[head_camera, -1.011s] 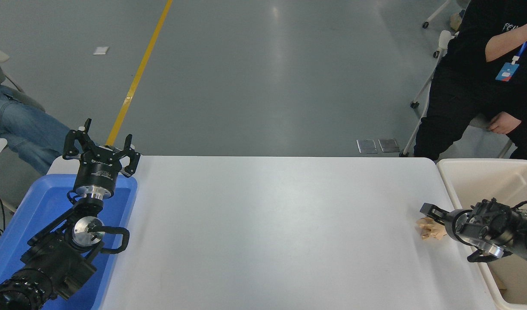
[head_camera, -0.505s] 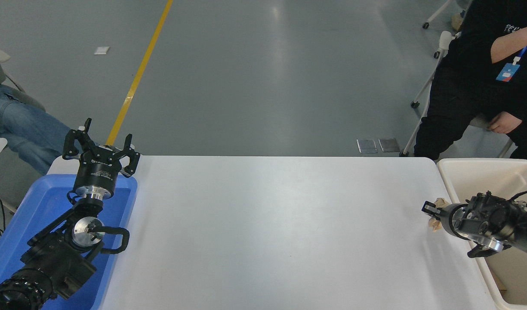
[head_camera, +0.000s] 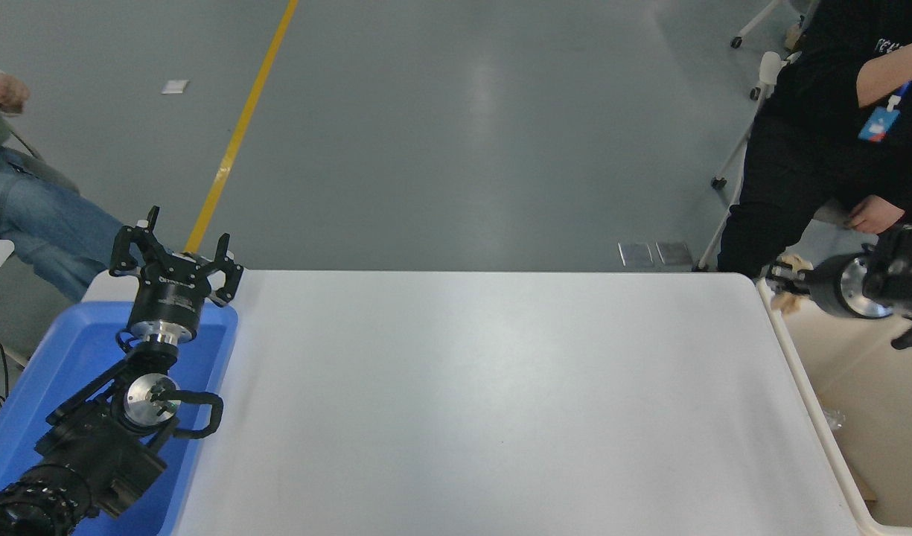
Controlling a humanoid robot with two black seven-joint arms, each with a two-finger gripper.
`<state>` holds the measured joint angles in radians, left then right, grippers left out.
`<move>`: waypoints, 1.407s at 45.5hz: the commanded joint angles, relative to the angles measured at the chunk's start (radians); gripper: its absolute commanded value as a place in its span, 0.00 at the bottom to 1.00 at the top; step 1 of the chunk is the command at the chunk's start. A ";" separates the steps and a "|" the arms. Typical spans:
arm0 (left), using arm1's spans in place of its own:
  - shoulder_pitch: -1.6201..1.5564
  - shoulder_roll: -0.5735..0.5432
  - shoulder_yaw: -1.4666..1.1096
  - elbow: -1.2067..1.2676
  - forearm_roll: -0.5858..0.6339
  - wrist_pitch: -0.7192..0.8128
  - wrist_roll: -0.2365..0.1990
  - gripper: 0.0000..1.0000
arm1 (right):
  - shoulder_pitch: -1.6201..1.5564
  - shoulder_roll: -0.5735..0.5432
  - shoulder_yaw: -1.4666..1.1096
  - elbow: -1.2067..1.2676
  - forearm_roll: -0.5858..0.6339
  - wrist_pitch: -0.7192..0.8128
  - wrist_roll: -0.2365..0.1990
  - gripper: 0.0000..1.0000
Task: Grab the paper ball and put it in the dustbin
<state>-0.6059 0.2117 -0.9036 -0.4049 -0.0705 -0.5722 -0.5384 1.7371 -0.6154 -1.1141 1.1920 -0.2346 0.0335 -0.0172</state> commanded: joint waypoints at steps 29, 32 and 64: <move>0.000 0.000 0.000 0.000 0.000 0.000 0.000 0.99 | 0.325 -0.101 -0.085 0.106 -0.043 0.103 0.000 0.00; 0.000 0.000 0.000 0.000 0.000 0.000 0.000 0.99 | 0.308 -0.099 -0.081 0.098 -0.043 0.098 -0.001 0.00; 0.000 0.000 0.000 0.000 0.000 0.000 0.000 0.99 | -0.580 -0.031 0.115 -0.687 0.385 -0.026 -0.001 0.00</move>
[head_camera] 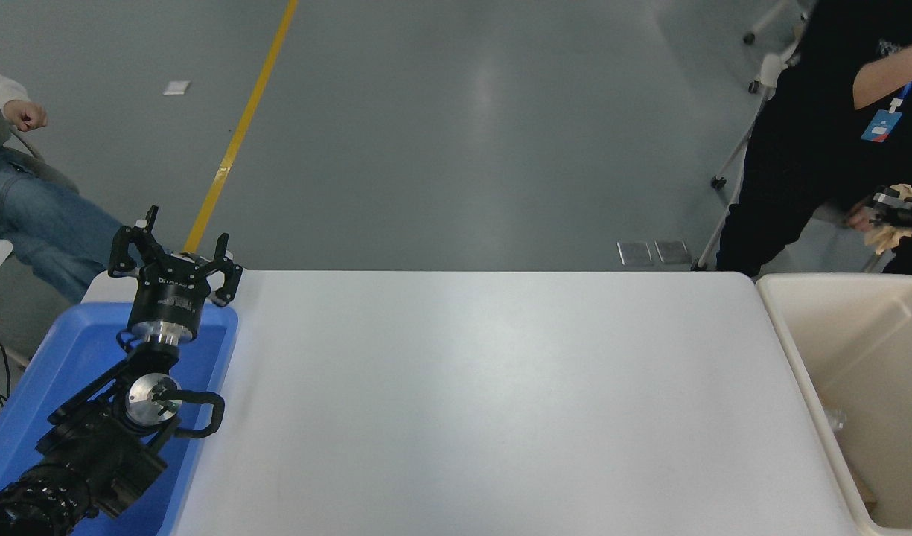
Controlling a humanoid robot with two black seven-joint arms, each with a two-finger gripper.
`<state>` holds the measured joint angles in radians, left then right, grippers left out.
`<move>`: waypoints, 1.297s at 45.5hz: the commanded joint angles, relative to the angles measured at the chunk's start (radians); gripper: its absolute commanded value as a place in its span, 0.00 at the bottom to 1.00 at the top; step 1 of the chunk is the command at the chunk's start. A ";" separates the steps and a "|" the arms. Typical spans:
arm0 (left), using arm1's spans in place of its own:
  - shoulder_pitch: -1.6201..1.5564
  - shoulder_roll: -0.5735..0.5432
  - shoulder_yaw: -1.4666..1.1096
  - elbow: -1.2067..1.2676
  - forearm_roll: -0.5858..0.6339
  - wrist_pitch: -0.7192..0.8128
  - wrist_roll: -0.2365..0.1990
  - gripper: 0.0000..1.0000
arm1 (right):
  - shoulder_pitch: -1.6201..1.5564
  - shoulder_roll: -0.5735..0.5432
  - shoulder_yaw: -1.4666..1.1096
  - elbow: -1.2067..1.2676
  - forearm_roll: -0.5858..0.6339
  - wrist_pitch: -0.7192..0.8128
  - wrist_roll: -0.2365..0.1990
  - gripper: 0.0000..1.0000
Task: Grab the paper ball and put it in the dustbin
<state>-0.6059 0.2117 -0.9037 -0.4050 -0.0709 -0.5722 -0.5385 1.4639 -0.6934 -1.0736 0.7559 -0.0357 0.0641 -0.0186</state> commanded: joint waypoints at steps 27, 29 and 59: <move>0.000 0.000 0.000 0.002 0.000 0.000 0.000 0.99 | -0.740 0.255 0.308 -0.673 0.326 -0.095 -0.001 0.00; 0.000 0.000 0.000 0.000 0.000 0.000 0.000 0.99 | -0.744 0.258 0.313 -0.675 0.326 -0.099 -0.001 0.00; 0.000 0.000 0.000 0.000 0.000 0.000 0.000 0.99 | -0.787 0.259 0.325 -0.672 0.312 -0.133 -0.011 1.00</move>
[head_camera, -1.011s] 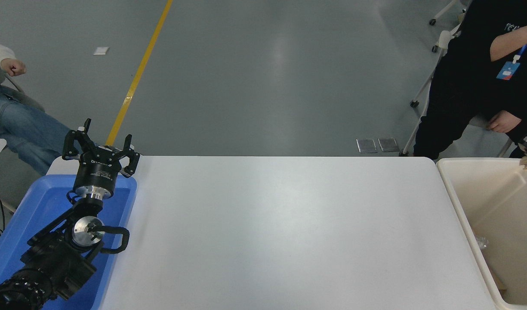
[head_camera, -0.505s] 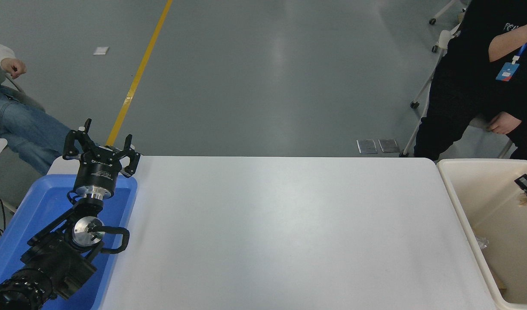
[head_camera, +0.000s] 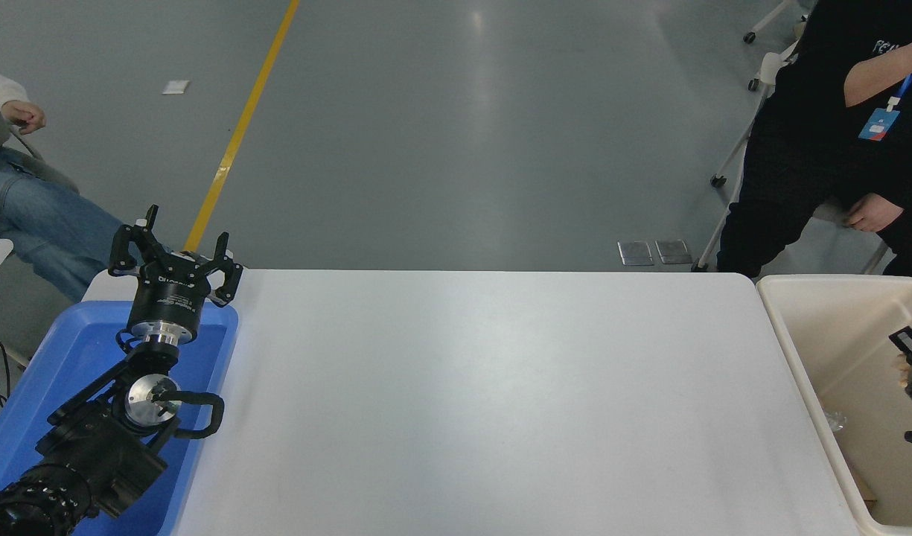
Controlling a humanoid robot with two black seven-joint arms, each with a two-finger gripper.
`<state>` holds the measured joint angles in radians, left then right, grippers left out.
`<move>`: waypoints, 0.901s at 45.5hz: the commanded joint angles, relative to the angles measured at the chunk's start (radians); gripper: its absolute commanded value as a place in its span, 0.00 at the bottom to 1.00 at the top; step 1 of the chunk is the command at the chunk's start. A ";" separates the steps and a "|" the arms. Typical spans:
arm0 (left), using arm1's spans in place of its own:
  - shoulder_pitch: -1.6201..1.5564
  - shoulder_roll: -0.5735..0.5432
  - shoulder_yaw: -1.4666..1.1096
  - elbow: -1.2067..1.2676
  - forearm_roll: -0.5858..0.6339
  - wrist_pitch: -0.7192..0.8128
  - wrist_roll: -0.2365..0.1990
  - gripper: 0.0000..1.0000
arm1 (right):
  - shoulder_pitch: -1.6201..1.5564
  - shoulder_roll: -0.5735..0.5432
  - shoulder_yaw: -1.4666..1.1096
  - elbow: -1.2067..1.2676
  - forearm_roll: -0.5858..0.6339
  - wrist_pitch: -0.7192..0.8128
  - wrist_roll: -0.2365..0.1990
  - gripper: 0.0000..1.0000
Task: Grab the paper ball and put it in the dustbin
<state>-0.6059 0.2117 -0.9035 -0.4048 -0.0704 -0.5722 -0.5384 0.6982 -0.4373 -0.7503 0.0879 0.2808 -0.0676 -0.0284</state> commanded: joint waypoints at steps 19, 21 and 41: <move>0.000 0.000 0.000 0.000 0.000 0.000 0.000 0.99 | 0.084 -0.006 -0.011 0.013 -0.009 0.014 0.007 1.00; 0.000 0.000 0.000 0.000 0.000 0.000 0.000 0.99 | 0.109 -0.008 -0.014 0.016 -0.009 0.014 0.007 1.00; 0.000 0.000 0.000 0.000 0.000 0.000 0.000 0.99 | 0.498 0.002 -0.207 0.119 -0.043 0.135 0.008 1.00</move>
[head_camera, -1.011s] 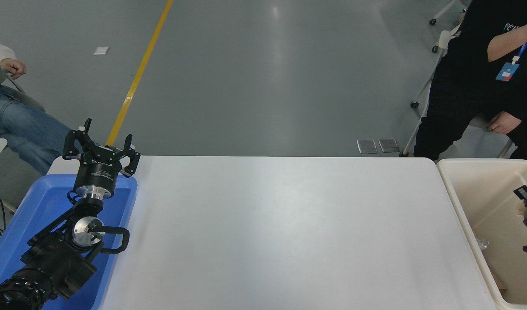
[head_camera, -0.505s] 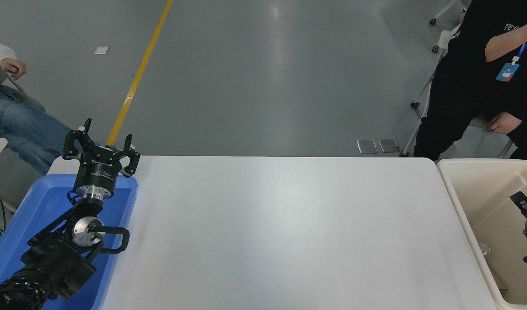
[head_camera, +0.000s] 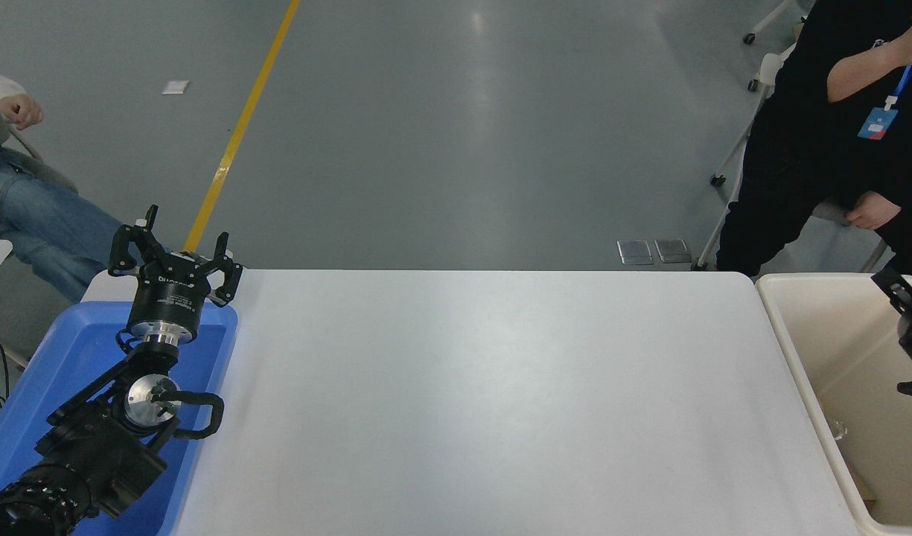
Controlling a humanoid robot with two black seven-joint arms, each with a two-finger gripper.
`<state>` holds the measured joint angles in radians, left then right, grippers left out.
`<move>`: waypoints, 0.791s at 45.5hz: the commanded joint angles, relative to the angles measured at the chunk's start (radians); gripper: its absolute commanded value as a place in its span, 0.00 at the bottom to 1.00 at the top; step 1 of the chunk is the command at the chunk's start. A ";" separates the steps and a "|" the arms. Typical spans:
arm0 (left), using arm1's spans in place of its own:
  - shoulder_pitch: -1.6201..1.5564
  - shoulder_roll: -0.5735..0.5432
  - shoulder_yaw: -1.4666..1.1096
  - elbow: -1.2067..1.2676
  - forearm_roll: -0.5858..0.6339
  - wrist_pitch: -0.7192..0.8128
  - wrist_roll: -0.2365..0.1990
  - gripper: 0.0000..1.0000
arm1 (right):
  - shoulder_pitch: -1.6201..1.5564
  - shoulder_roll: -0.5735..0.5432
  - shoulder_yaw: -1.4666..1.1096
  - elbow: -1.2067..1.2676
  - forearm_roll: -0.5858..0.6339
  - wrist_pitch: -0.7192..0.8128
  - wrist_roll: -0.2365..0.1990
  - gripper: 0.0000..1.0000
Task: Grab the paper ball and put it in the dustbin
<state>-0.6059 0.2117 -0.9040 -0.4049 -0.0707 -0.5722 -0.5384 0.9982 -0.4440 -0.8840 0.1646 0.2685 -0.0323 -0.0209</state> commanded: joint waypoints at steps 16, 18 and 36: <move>0.000 0.000 0.000 0.000 0.000 0.000 0.000 0.99 | 0.532 0.071 -0.081 0.261 -0.236 0.373 -0.001 1.00; 0.000 0.000 0.000 0.000 0.000 0.000 0.000 0.99 | 0.603 0.065 -0.085 0.381 -0.281 0.374 -0.001 1.00; 0.000 0.000 0.000 0.001 0.000 0.000 0.000 0.99 | 1.033 -0.016 -0.182 1.147 -0.446 0.492 -0.008 1.00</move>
<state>-0.6059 0.2117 -0.9035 -0.4050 -0.0706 -0.5722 -0.5385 1.8141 -0.4403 -1.0190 0.9672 -0.1113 0.3561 -0.0269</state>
